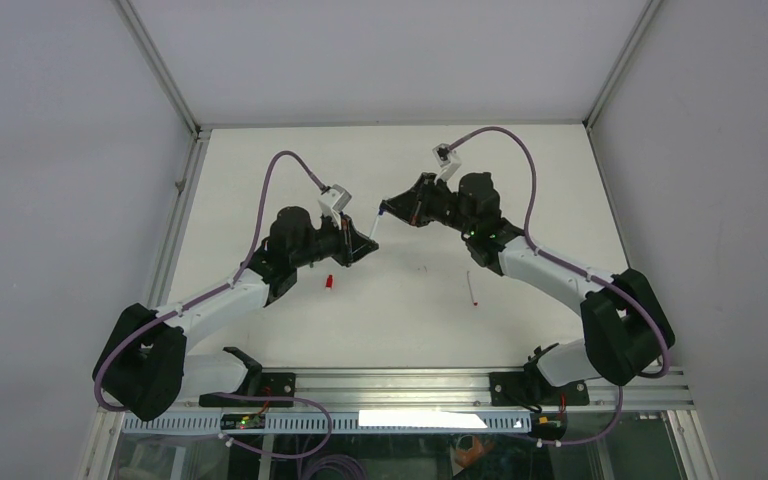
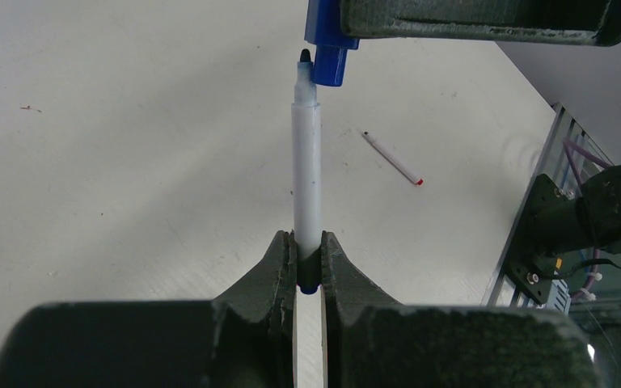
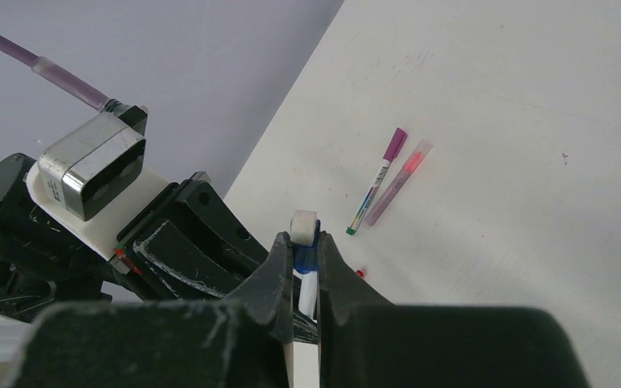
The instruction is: Insert the pens into the pen caps
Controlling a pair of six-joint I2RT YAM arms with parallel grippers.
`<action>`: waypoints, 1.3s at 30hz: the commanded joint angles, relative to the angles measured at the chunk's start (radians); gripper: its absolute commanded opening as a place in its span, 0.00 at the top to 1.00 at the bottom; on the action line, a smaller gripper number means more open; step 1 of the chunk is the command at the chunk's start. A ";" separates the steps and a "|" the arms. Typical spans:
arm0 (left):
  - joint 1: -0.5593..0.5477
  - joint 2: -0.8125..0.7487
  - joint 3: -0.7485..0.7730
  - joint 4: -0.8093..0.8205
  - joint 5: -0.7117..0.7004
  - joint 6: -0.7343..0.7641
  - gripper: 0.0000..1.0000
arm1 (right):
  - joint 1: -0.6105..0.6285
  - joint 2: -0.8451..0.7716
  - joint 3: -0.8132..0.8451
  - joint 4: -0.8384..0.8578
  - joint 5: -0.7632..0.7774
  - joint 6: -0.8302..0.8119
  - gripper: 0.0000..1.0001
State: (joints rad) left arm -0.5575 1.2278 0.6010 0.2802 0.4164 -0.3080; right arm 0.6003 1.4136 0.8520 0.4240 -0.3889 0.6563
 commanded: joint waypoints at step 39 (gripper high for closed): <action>-0.013 -0.031 -0.018 0.068 -0.007 0.001 1.00 | 0.008 0.022 -0.001 0.060 -0.021 0.026 1.00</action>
State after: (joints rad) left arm -0.5579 1.2213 0.5804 0.2935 0.4179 -0.3225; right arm 0.6003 1.4448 0.8520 0.4667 -0.3805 0.6834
